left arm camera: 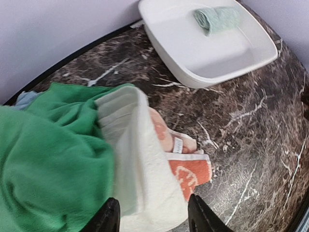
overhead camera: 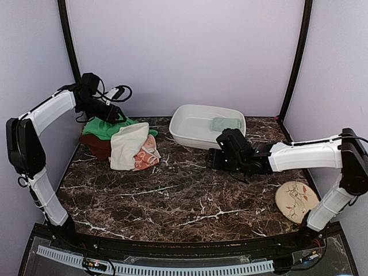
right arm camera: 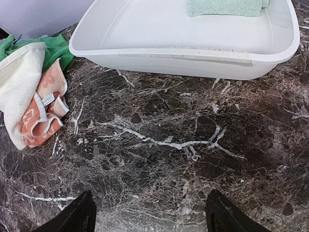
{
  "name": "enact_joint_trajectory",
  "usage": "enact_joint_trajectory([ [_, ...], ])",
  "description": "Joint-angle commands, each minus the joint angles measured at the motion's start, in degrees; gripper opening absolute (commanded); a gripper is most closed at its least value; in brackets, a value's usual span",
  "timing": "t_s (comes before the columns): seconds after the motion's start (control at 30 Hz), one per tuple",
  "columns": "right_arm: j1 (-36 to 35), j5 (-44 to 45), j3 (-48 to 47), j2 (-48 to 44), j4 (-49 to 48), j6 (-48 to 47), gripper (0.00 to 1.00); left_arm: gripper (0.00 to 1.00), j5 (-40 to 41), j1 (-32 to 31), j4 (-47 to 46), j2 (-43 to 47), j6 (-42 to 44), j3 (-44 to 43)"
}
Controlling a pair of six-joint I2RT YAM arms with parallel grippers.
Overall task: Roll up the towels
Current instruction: Pick up the towel from the towel pile.
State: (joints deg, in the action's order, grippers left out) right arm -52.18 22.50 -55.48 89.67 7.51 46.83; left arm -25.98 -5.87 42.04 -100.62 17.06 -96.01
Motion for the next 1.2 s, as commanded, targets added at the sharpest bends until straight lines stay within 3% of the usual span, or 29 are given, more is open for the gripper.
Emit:
enact_joint_trajectory([
  [0.0,-0.1,-0.3,-0.6,0.9,-0.4,0.6,0.78,0.50,6.8,-8.3,0.3,1.9,6.2,3.8],
  [0.17,0.0,-0.4,-0.1,0.6,-0.3,0.7,0.78,0.42,10.4,-9.7,0.6,-0.7,5.7,1.4],
  [0.47,0.4,-1.2,0.4,0.5,-1.0,0.6,0.77,0.41,20.2,-11.9,-2.5,-0.7,7.2,3.5],
  [0.73,0.8,-1.1,0.9,-0.1,-1.3,0.7,0.77,0.16,24.8,-13.9,-3.0,-1.3,9.3,5.9],
  [0.8,0.9,-1.2,1.1,-0.5,-1.4,0.6,0.77,0.19,26.0,-14.1,-2.8,-1.8,9.3,5.7],
  [0.9,1.1,-1.3,1.8,-1.2,-1.8,0.7,0.77,0.34,28.3,-14.5,-3.3,-2.0,9.5,6.1],
  [1.17,1.2,-1.9,2.6,-1.7,-2.2,0.9,0.76,0.36,35.5,-17.4,-8.3,0.5,12.8,8.8],
])
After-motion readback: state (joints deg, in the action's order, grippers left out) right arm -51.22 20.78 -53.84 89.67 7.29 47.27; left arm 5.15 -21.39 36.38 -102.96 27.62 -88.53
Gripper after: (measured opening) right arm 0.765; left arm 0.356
